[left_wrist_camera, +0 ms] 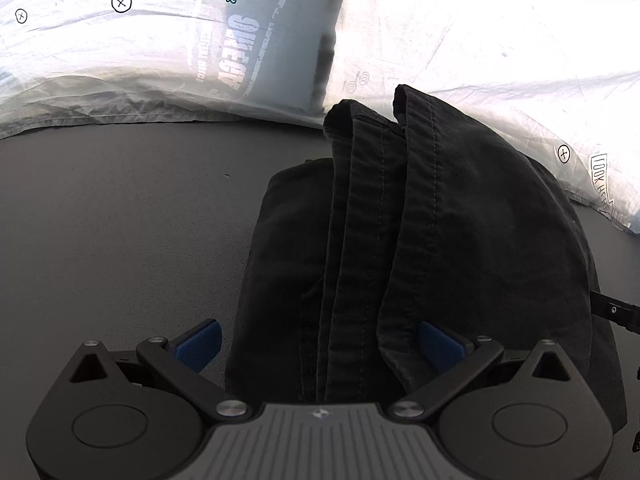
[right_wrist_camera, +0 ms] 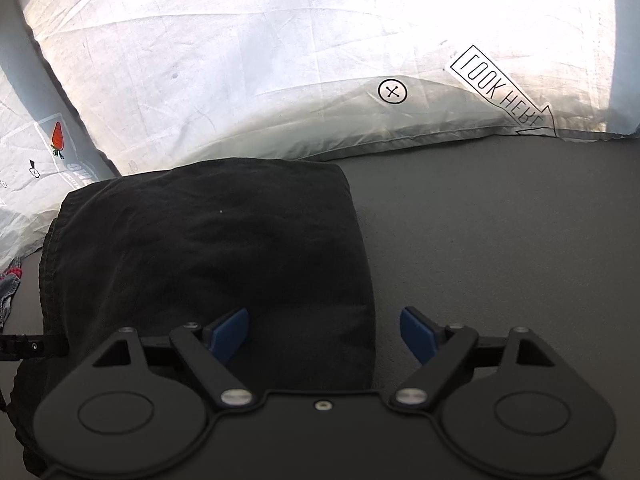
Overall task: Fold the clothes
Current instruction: 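Grasp the folded trouser bundle with both tools and lift it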
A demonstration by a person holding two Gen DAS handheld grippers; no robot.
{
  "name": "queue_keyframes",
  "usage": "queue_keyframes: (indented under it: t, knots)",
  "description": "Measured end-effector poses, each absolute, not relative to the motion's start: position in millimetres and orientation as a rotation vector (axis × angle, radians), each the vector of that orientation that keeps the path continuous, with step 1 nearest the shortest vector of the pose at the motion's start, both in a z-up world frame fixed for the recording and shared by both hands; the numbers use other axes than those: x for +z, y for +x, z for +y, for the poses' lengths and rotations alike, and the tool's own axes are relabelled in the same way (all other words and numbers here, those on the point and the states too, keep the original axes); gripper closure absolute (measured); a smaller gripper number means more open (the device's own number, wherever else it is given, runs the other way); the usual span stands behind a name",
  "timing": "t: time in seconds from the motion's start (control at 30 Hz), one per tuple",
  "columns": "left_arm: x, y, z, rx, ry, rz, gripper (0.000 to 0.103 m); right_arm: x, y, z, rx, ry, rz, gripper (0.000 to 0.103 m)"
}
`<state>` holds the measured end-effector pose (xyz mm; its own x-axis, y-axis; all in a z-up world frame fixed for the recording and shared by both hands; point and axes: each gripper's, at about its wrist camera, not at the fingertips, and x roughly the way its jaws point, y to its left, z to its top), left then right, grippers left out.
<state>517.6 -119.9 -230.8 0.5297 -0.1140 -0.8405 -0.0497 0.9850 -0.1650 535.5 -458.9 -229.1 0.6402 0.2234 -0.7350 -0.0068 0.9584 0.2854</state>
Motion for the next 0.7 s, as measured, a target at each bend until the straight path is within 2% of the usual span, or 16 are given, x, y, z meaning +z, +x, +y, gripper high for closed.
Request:
queue_keyframes:
  t: [0.17, 0.27, 0.33, 0.4, 0.43, 0.5, 0.6, 0.7]
  knots:
    - [-248.9, 519.5, -96.4, -0.099, -0.348, 1.028, 0.000, -238.3, 543.4, -469.5, 0.148, 0.348, 0.887, 0.014]
    - [-252.3, 519.1, -91.8, -0.132, -0.360, 1.013, 0.000, -247.0, 549.7, -479.5, 0.154, 0.414, 0.894, 0.008]
    - [-253.3, 518.9, -89.6, -0.150, -0.361, 1.003, 0.000, -248.8, 552.2, -483.6, 0.159, 0.442, 0.888, 0.008]
    - [-252.8, 519.4, -88.5, -0.160, -0.356, 0.995, 0.000, -251.1, 554.7, -486.0, 0.184, 0.487, 0.888, 0.017]
    - [-252.7, 519.6, -88.3, -0.163, -0.354, 0.992, 0.000, -252.4, 555.8, -487.3, 0.201, 0.522, 0.888, 0.027]
    - [-252.5, 520.9, -88.2, -0.163, -0.353, 0.990, 0.000, -255.5, 554.4, -489.6, 0.194, 0.571, 0.894, 0.028]
    - [-252.0, 521.9, -88.7, -0.156, -0.347, 0.986, 0.000, -257.0, 549.6, -490.4, 0.204, 0.597, 0.884, 0.040]
    - [-251.3, 522.3, -90.6, -0.144, -0.336, 0.976, 0.000, -253.4, 544.7, -487.6, 0.225, 0.599, 0.876, 0.059]
